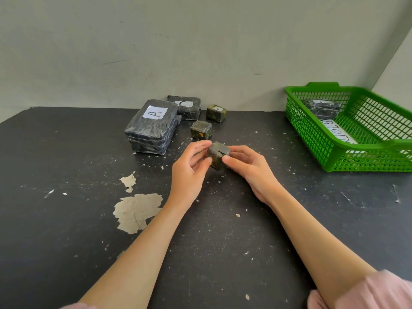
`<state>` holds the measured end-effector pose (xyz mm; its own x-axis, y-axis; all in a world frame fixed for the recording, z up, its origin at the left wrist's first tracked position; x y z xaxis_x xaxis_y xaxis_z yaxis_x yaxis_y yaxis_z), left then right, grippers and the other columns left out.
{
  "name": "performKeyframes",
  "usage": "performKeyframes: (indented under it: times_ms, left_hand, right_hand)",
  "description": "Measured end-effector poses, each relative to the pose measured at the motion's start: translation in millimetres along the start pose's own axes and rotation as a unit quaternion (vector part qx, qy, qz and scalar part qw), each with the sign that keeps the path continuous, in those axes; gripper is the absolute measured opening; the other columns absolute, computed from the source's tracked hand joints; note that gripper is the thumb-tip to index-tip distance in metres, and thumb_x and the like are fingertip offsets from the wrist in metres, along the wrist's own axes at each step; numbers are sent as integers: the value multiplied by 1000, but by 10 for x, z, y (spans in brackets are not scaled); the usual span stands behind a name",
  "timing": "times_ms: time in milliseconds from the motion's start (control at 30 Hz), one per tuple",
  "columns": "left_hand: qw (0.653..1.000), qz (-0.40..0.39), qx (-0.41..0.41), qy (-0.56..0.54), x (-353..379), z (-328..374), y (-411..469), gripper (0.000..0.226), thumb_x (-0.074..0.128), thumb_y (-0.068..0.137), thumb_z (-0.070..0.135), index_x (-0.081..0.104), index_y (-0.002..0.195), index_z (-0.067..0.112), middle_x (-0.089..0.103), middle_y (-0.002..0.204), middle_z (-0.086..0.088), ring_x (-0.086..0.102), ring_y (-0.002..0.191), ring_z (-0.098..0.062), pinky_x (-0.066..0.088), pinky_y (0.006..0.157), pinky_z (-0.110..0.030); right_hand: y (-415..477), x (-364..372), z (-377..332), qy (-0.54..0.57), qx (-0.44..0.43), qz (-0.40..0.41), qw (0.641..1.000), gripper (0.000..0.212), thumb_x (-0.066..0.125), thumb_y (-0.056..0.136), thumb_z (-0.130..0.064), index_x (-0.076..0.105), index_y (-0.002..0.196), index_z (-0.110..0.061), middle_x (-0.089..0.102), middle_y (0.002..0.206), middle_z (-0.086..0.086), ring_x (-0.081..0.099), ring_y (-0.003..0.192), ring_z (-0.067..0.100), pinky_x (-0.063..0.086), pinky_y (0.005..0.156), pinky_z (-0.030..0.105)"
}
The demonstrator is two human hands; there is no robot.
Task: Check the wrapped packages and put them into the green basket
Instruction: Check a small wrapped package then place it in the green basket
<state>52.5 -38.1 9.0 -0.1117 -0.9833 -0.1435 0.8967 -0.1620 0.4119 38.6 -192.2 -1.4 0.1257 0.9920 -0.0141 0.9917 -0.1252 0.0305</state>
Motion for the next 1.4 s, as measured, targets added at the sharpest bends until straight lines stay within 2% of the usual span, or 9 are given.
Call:
performKeyframes:
  times_ms: [133,333,500,633,767,900,1100,1233,1400]
  left_hand:
    - [999,9,-26,-17,-5,15,1,29,57,91,6,59,118,16,62,110,16,59,103,9,44,87,-8]
    - [999,-26,-27,-30,132,115,79,27,57,91,9,62,115,22,65,111,13,62,104,-1,48,90,-17]
    - [991,-131,15,-8,533,604,501,34,47,97,27,54,130,29,54,124,22,45,108,24,36,87,2]
    - [985,-171,25,13,1093,808,904,37,45,98,31,49,134,26,55,128,14,48,111,12,35,91,-3]
    - [977,-202,1,64,1712,667,1112,37,50,96,30,52,132,22,55,130,2,50,120,-11,37,94,-20]
    - [975,-213,-27,61,2177,427,1267,44,46,97,32,41,140,24,36,145,2,43,127,-15,37,100,-27]
    - [971,-227,-61,39,2439,138,1561,43,51,95,30,44,137,23,30,148,2,36,133,-15,31,112,-38]
    - [965,-252,-53,47,2401,17,1728,42,61,88,35,53,129,30,35,140,9,37,129,-11,29,110,-32]
    - [965,-254,-56,30,2408,-29,1749,39,61,87,36,54,126,32,35,136,12,39,126,-11,31,101,-28]
  right_hand:
    - [-23,11,-32,29,12,-36,999,34,66,84,-14,58,117,-19,69,107,10,68,96,23,53,90,39]
    - [-24,-95,-296,120,-24,-31,992,15,60,88,-10,56,101,-12,70,99,10,69,89,19,56,81,29]
    - [78,-592,-832,126,-68,22,990,18,59,85,1,49,90,-13,64,94,13,65,81,20,54,71,28]
    - [183,-1384,-1285,15,-97,102,990,24,67,81,-5,49,91,-18,60,94,12,62,73,20,50,60,28]
    - [292,-2201,-1416,-141,-73,125,979,45,71,79,-7,52,119,-14,58,102,3,60,83,16,57,57,24]
    - [561,-2728,-1252,-418,10,77,905,46,78,73,-18,64,117,-19,66,102,5,62,88,21,47,70,24]
    - [1182,-2885,-1023,-530,83,-3,844,46,76,75,-12,56,115,-19,63,110,13,65,77,18,50,61,18]
    - [1533,-2829,-779,-624,87,-51,775,52,76,75,-21,52,120,-18,57,123,7,54,107,25,46,89,33]
    - [1611,-2849,-570,-627,80,-46,774,66,77,73,-35,47,128,-16,57,123,5,52,114,25,42,96,32]
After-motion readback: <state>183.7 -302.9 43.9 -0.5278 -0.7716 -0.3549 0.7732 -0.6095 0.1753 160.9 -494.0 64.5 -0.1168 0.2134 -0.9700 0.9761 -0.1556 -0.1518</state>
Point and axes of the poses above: each hand's wrist, its own y-axis towards the middle knuckle, its own x-axis out of the palm, z = x × y, the point moved 4 cm from there along y, towards the middle knuckle
